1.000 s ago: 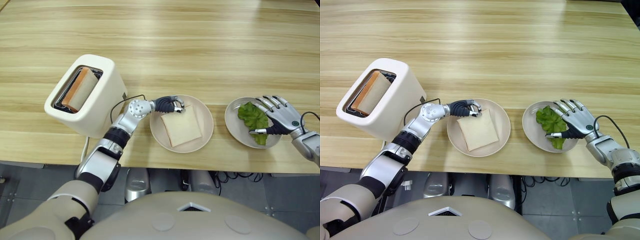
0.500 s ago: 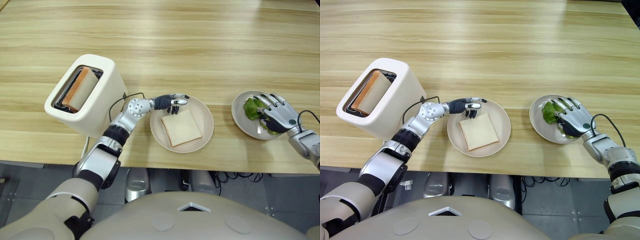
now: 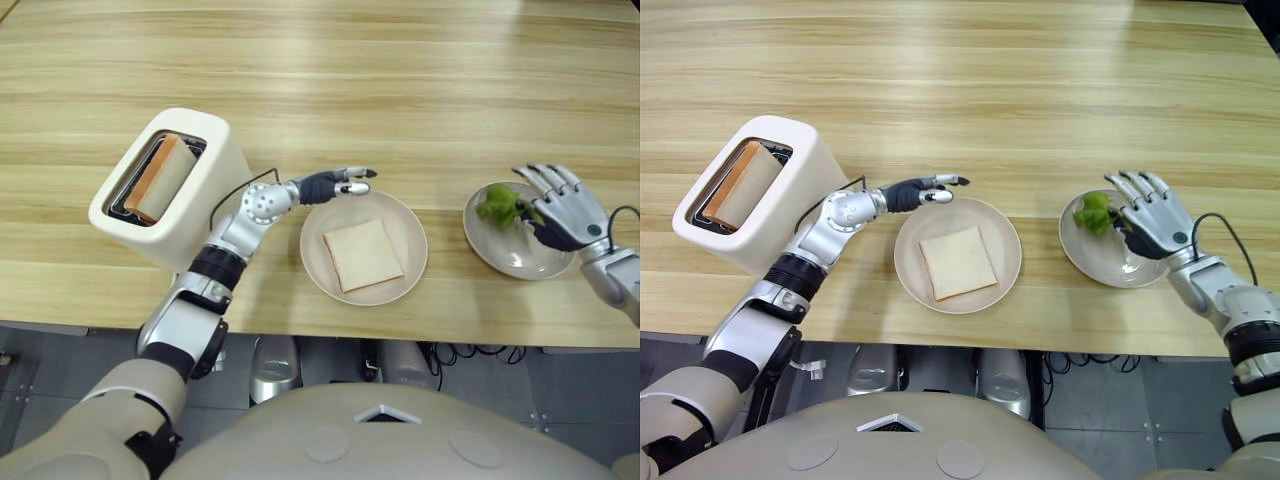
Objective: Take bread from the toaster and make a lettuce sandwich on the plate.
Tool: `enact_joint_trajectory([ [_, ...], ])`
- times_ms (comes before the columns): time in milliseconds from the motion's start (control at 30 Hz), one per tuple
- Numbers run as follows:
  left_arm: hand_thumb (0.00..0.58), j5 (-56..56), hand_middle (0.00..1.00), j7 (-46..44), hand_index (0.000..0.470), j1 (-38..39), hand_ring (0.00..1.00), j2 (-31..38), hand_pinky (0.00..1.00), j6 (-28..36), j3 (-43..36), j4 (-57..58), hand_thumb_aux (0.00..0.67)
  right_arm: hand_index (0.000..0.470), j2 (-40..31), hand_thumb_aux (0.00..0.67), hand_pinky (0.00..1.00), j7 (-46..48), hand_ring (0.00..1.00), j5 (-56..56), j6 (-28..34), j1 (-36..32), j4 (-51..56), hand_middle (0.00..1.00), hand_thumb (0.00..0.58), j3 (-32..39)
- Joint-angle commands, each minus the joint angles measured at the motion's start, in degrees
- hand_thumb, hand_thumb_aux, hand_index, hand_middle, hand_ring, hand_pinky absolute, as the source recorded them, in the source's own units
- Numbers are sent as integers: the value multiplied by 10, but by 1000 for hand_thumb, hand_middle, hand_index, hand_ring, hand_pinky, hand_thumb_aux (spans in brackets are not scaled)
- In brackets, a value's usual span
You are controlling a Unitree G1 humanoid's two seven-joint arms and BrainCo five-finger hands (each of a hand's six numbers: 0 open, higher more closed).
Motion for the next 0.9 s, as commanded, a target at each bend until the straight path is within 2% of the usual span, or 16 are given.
enact_joint_trajectory([
  [33, 0, -23, 0, 7, 0, 1, 0, 14, 0, 22, 34, -63, 0, 460, -5, 670, 0, 50, 0, 18, 14, 22, -134, 0, 580, -40],
  [200, 0, -57, 0, 17, 0, -6, 0, 25, 0, 67, 84, -169, 0, 460, 29, 670, 0, 125, 0, -4, 26, 34, -279, 0, 580, -42],
  [333, 0, -78, 0, 28, 0, -13, 0, 39, 0, 110, 126, -262, 0, 460, 78, 670, 0, 170, 0, -20, 13, 28, -324, 0, 580, -19],
  [600, 0, -137, 0, 35, 0, -32, 0, 78, 0, 205, 205, -438, 0, 460, 193, 670, 0, 194, 0, -58, -23, 7, -312, 0, 580, 49],
  [900, 0, -147, 0, 37, 0, -14, 0, 143, 0, 254, 255, -542, 0, 460, 232, 670, 0, 209, 0, -73, -45, 8, -258, 0, 580, 91],
])
